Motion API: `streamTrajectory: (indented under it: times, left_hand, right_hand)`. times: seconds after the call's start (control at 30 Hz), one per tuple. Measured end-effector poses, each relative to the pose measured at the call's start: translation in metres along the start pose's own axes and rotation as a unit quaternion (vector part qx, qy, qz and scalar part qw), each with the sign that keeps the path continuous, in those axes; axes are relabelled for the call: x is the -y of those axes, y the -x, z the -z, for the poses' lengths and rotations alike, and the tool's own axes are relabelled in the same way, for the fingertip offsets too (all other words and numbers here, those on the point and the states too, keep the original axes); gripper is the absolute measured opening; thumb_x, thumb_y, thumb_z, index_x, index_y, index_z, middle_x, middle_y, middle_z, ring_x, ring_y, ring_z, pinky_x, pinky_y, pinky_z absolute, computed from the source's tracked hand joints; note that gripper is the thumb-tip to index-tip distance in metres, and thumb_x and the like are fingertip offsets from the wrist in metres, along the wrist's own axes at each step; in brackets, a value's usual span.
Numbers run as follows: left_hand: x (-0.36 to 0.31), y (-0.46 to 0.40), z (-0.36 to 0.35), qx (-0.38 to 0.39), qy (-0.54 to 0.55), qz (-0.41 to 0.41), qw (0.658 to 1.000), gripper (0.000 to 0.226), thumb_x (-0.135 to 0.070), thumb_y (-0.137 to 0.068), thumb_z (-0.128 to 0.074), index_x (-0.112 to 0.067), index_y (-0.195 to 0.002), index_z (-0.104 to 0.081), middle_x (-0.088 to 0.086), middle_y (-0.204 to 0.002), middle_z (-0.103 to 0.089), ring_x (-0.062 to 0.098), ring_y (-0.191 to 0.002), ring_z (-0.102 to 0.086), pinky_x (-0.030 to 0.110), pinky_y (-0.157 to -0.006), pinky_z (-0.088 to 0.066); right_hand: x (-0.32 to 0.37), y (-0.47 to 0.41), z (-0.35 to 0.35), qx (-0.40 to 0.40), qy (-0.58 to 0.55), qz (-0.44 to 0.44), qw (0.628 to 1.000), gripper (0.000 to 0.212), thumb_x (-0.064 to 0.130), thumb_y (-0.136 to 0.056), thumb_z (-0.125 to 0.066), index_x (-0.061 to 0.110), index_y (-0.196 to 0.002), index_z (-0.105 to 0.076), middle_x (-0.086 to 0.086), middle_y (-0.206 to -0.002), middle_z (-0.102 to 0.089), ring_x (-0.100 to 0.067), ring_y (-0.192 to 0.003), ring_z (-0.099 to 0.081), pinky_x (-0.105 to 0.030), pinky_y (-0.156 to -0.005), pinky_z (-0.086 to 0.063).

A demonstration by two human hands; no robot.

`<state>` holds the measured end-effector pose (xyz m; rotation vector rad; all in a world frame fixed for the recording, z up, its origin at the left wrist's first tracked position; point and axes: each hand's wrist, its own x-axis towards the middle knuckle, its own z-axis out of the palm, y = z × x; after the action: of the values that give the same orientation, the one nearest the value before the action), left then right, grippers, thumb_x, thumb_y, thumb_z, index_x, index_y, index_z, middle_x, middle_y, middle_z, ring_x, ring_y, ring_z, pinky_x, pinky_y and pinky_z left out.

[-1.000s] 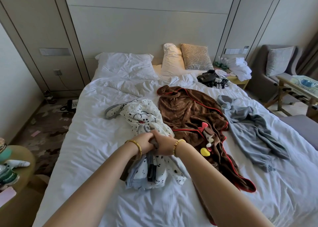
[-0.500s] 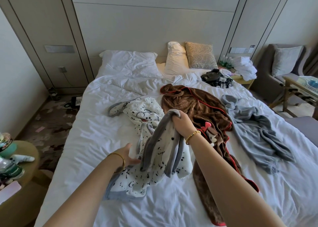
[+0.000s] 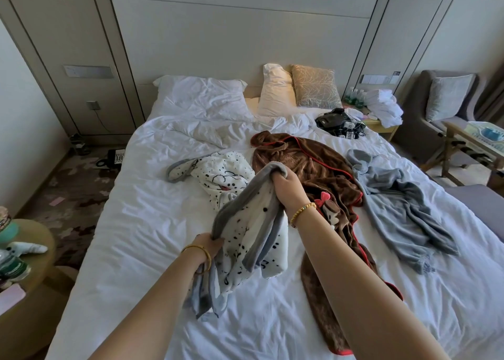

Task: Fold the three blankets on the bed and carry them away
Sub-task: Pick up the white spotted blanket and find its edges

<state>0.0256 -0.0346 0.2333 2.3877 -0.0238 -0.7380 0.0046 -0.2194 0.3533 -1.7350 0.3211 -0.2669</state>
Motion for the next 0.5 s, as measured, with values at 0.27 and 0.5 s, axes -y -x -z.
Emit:
streamTrajectory:
  times: [0.27,0.5]
  left_hand:
    - [-0.021,0.002,0.035,-0.077,0.131,-0.097,0.984,0.002,-0.015,-0.093,-0.046,-0.014,-0.094,-0.047,0.0,-0.072,-0.049,0.016,-0.067,-0.049,0.025,-0.055,-0.035]
    - [-0.06,0.009,0.042,-0.101,0.083,-0.144,0.981,0.016,-0.015,-0.094,-0.041,-0.02,-0.105,-0.051,-0.003,-0.077,-0.051,0.012,-0.063,-0.046,0.025,-0.054,-0.035]
  right_hand:
    - [-0.038,-0.003,0.015,-0.041,0.172,-0.084,0.981,0.024,-0.003,-0.086,-0.037,0.0,-0.097,-0.058,-0.007,-0.087,-0.053,-0.019,-0.084,-0.05,-0.026,-0.073,-0.038]
    - [-0.045,0.014,-0.002,0.192,0.107,-0.179,0.959,0.087,0.011,-0.079,-0.069,0.014,-0.146,-0.014,-0.012,-0.135,-0.041,-0.026,-0.122,-0.046,-0.039,-0.102,-0.042]
